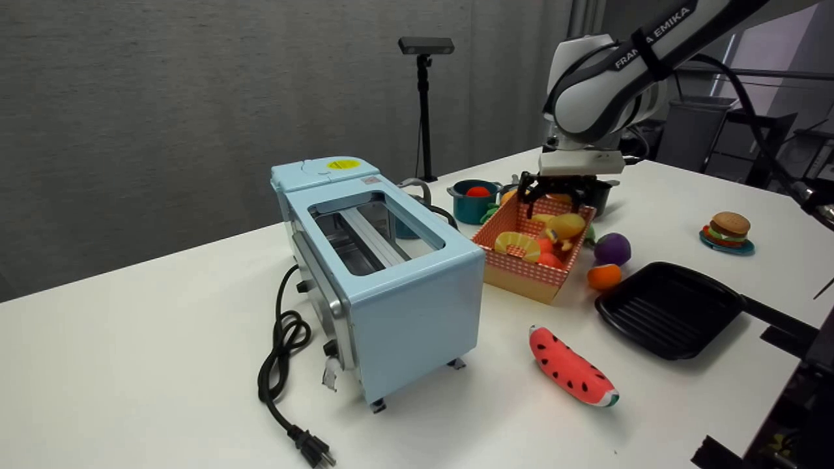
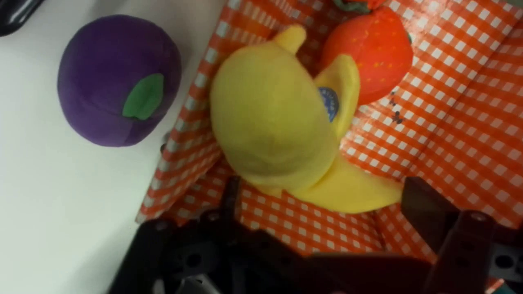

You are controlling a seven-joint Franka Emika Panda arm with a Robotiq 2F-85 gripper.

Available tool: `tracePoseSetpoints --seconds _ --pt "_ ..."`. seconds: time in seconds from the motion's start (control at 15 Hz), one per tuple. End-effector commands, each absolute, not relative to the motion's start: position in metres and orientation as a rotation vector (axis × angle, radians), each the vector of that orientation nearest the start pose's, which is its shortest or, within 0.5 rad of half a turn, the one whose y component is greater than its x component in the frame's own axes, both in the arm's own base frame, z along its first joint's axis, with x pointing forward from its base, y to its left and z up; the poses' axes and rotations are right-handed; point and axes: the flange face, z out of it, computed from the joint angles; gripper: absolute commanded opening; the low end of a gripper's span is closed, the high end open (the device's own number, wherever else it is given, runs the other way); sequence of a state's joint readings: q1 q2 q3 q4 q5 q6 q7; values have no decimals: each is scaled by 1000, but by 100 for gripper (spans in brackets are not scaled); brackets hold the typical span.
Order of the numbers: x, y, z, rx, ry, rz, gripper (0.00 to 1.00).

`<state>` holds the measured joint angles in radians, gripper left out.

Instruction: Remove the banana plush toy from the box and place it on the table

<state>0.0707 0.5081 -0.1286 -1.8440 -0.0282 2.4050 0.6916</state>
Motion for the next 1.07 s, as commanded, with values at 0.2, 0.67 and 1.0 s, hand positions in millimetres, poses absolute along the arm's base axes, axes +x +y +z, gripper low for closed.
tracePoseSetpoints --seconds 0.2,0.67,1.0 --pt "668 -11 253 -3044 1063 -108 100" --pt "673 -13 251 -3030 1075 -124 100" --pt "674 -19 251 -3017 1086 -126 100"
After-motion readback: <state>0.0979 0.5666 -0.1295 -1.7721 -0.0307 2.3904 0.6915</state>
